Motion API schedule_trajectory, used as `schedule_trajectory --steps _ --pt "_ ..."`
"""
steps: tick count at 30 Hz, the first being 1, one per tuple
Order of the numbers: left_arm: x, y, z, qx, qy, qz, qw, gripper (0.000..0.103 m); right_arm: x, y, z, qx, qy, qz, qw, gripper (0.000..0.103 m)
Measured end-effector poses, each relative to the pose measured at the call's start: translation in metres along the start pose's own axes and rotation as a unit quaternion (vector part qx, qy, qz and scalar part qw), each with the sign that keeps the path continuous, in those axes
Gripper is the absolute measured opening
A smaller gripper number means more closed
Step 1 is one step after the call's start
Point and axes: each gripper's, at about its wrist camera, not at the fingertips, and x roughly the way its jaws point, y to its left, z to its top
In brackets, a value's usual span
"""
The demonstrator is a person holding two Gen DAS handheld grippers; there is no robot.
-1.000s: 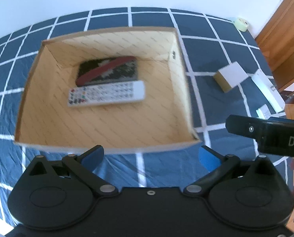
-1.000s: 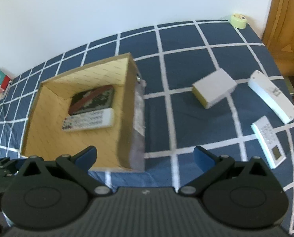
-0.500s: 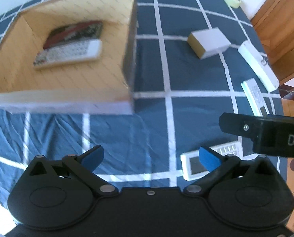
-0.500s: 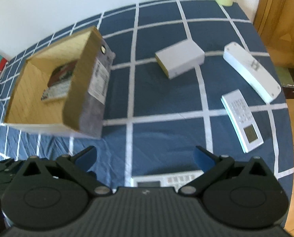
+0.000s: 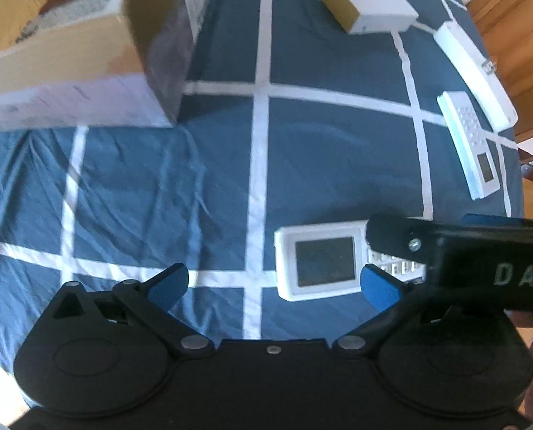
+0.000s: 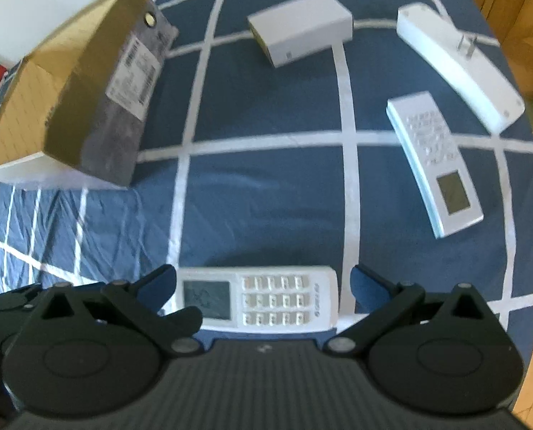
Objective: Organize objects
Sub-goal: 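Move the right tool to the white air-conditioner remote on the cover, then close the right gripper on the white air-conditioner remote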
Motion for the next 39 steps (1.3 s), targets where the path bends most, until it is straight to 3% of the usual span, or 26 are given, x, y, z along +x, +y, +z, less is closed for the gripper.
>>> schedule_trajectory --steps 8,13,18,25,31,39 --pt "0.014 -0.005 -0.004 -0.001 0.006 -0.020 0.9998 0.103 0.015 -0.003 -0.001 -0.010 0.021 0.008 1.000 0.100" --pt "0.017 -0.011 -0.003 0.003 0.010 -0.026 0.9996 0.102 0.020 -0.004 -0.001 -0.006 0.038 0.015 0.999 0.088" --pt "0.020 -0.017 -0.003 -0.003 0.016 -0.035 0.9993 0.100 0.022 -0.009 -0.001 -0.003 0.038 0.019 0.999 0.084" --pt "0.024 -0.021 -0.005 -0.014 0.016 -0.037 0.9991 0.084 0.025 -0.013 0.001 -0.008 0.040 0.014 0.999 0.071" --pt "0.023 -0.024 -0.004 -0.008 0.017 -0.047 0.9987 0.075 0.025 -0.012 0.003 -0.009 0.041 0.009 0.999 0.071" --pt "0.017 -0.020 -0.006 -0.005 0.016 -0.043 0.9989 0.072 0.025 -0.008 0.002 -0.009 0.040 0.011 0.999 0.071"
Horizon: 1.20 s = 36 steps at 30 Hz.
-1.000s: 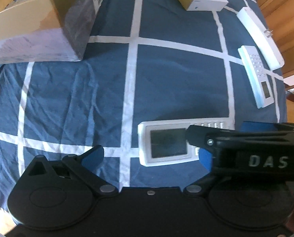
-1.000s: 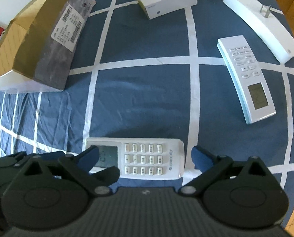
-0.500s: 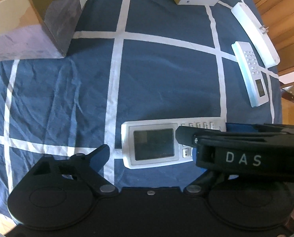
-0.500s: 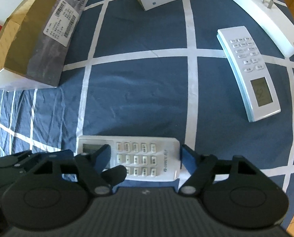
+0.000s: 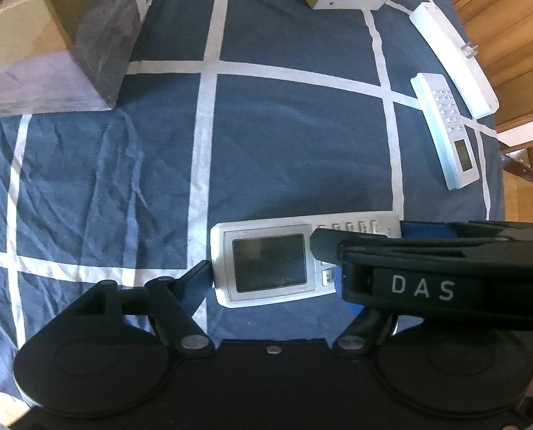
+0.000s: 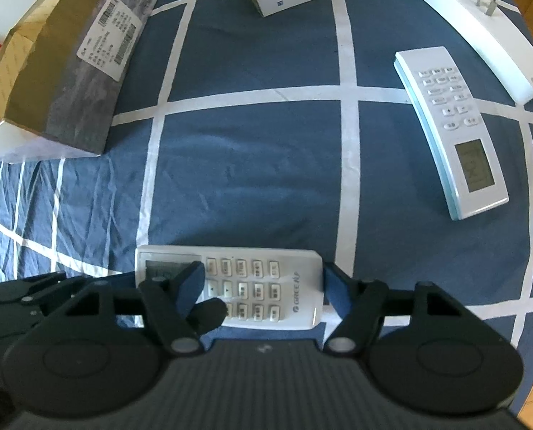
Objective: Organize objects
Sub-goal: 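Close the right gripper on the white air-conditioner remote, then lift the air-conditioner remote with the right gripper and carry it over the box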
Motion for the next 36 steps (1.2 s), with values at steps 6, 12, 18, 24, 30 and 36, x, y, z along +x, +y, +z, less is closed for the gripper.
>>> schedule_trajectory --steps 6,12,18,24,30,36 --pt "-0.019 0.010 -0.003 0.001 -0.008 0.003 1.0000 0.072 -0.010 0.017 0.001 -0.003 -0.011 0.004 1.000 0.071" --pt "-0.055 0.031 0.008 0.006 -0.027 0.011 0.9996 0.072 -0.028 0.048 0.008 -0.005 -0.032 0.012 0.999 0.071" --pt "-0.088 0.054 0.026 0.009 -0.046 0.015 0.9988 0.072 -0.047 0.086 0.023 -0.009 -0.052 0.015 0.999 0.071" --pt "-0.120 0.079 0.042 0.034 -0.062 0.014 0.9974 0.072 -0.063 0.125 0.037 0.008 -0.075 0.013 0.997 0.071" --pt "-0.147 0.107 0.061 0.056 -0.079 0.015 0.9952 0.072 -0.075 0.165 0.051 0.022 -0.101 0.013 0.995 0.071" --pt "-0.172 0.141 0.077 0.072 -0.095 0.019 0.9927 0.072 -0.078 0.207 0.064 0.032 -0.124 0.017 0.992 0.071"
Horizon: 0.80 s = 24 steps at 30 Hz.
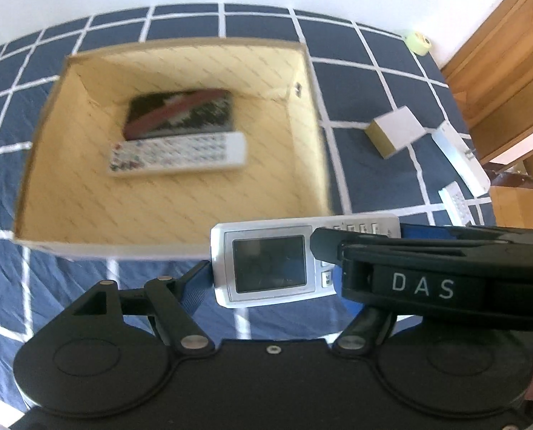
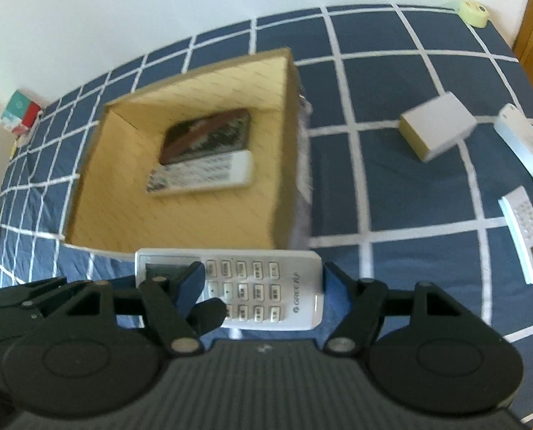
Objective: Organize objects
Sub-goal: 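Lift the air-conditioner remote with the right gripper and carry it over the box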
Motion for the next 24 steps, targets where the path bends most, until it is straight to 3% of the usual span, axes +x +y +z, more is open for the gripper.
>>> schedule_trajectory --steps 12,24 --pt "-0.025 0.065 0.012 -0.002 -0.019 0.012 0.9997 0.072 0.016 0.071 0.010 -0.007 -0.018 0.013 1.000 0.071" --pt "-0.006 0.098 0.043 -0.003 0.000 0.008 1.0000 0.072 0.049 0.090 0.038 -0.006 -0.001 0.012 1.000 0.071"
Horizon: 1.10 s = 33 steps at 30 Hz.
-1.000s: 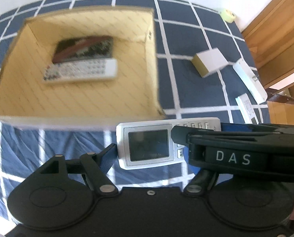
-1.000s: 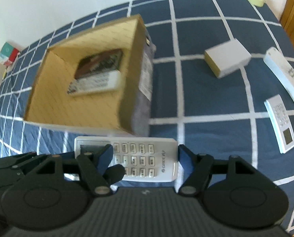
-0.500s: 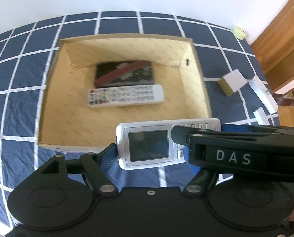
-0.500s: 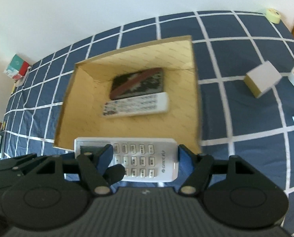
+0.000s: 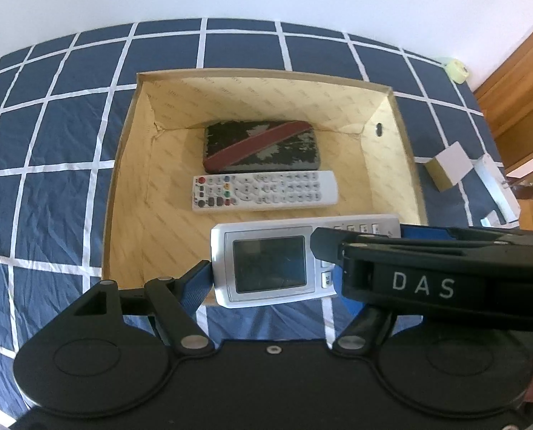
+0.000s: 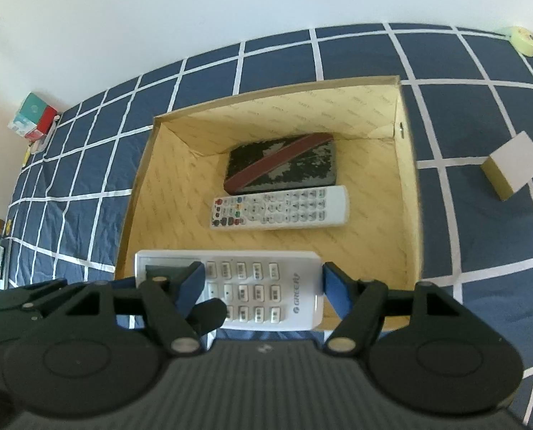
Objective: Organize objects
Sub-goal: 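Lift the air-conditioner remote with the right gripper and carry it over the box, then lower the air-conditioner remote into the box beside the TV remote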
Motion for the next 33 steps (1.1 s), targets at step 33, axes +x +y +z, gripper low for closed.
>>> schedule_trajectory --steps 33 --pt "0.142 0.042 0.038 -0.006 0.137 -0.032 0.9901 0.072 0.147 -0.042 0.034 0.047 0.130 -0.031 0.990 0.071"
